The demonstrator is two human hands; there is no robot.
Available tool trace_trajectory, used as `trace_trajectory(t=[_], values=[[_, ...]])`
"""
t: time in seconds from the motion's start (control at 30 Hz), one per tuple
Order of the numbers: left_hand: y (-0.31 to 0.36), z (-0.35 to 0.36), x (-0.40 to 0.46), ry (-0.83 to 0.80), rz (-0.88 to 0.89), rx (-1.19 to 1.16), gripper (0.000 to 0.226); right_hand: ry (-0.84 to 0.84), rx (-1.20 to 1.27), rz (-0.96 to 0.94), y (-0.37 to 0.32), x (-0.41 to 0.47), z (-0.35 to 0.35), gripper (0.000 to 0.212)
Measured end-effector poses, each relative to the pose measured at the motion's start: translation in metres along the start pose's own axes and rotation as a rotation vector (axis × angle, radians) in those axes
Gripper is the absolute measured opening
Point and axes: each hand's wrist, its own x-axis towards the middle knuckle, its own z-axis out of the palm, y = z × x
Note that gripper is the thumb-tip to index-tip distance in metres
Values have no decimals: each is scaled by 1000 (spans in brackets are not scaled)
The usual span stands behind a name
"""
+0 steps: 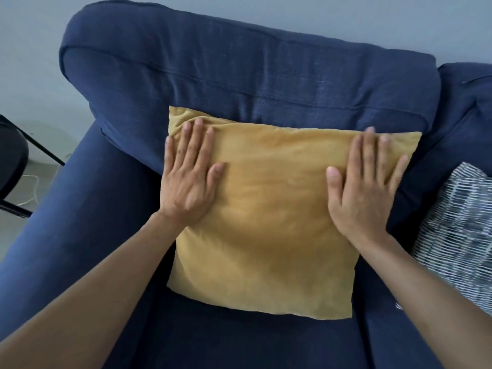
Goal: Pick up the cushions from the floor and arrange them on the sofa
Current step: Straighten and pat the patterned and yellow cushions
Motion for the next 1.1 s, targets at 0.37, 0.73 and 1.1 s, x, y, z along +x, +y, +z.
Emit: trace_trajectory(t=[0.37,0.73,1.1], values=[[108,26,-89,130,132,-128,62,-39,170,-328,-76,-106,9,68],[23,48,-99,226,-303,-142,68,102,105,7,-10,-103,36,78],[104,66,-172,228,-273,-248,66,-16,236,-389,-66,-196,53,76]])
